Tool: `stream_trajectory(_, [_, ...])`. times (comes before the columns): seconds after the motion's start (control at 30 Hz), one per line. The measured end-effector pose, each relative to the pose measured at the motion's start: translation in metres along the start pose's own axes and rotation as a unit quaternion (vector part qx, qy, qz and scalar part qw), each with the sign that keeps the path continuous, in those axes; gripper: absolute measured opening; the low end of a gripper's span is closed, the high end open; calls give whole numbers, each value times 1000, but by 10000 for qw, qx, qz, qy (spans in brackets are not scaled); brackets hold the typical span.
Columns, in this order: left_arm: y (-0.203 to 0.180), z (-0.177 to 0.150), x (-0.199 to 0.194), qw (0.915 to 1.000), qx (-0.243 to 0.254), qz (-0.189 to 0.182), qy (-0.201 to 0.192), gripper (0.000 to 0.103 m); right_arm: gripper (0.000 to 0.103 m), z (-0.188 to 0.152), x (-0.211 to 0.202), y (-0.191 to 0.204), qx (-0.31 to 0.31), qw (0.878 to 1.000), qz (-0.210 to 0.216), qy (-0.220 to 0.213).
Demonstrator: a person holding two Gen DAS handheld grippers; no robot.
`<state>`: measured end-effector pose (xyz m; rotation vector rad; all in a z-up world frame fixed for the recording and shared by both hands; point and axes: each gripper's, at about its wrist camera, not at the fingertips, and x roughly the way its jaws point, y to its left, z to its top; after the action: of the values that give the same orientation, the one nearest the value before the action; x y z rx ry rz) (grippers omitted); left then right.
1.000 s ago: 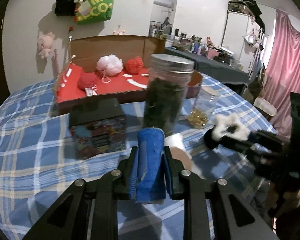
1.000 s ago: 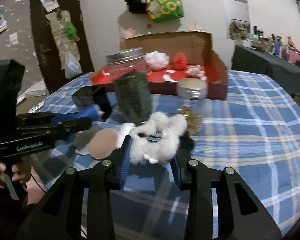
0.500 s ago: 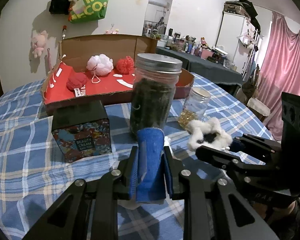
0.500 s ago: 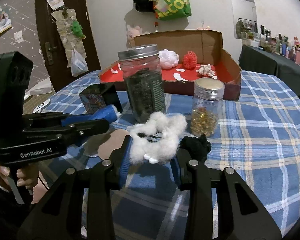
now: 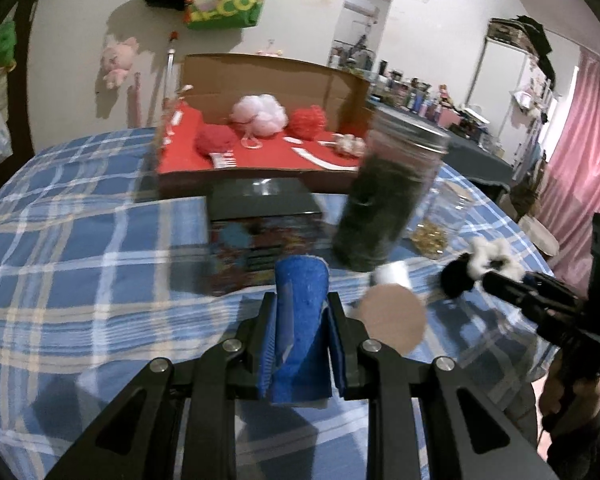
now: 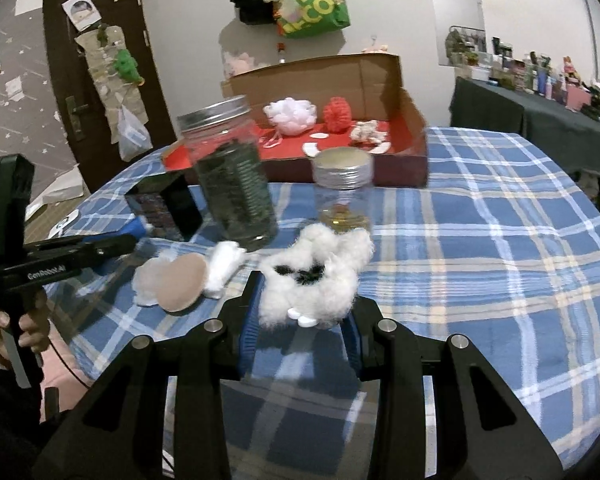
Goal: Organize soft objects
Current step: 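Carry the white scrunchie and blue cloth with both tools into the box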
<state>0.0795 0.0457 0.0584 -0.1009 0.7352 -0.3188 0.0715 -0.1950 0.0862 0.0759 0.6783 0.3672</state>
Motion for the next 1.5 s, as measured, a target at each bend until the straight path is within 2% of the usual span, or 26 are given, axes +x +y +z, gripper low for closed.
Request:
stream_trajectory(0.5, [59, 1, -9, 9973, -297, 650, 179, 25, 34, 8, 5, -35, 93, 9988, -417, 220])
stream_trajectory(0.77, [77, 23, 9, 9964, 150, 801, 228, 25, 34, 27, 20, -50, -305, 9975, -562, 286])
stream_trajectory(0.87, [79, 33, 13, 9958, 418, 795, 190, 25, 34, 35, 26, -56, -421, 9973, -534, 287])
stream_trajectory(1.07, [81, 49, 25, 9944, 890, 546, 175, 25, 34, 52, 40, -64, -768, 9953, -426, 411])
stream_trajectory(1.27, [85, 65, 35, 9941, 1030, 256, 231, 25, 34, 63, 53, -68, -931, 9936, -358, 527])
stream_trajectory(1.5, [86, 76, 42, 9926, 1184, 124, 251, 25, 34, 76, 61, -72, -1073, 9925, -170, 558])
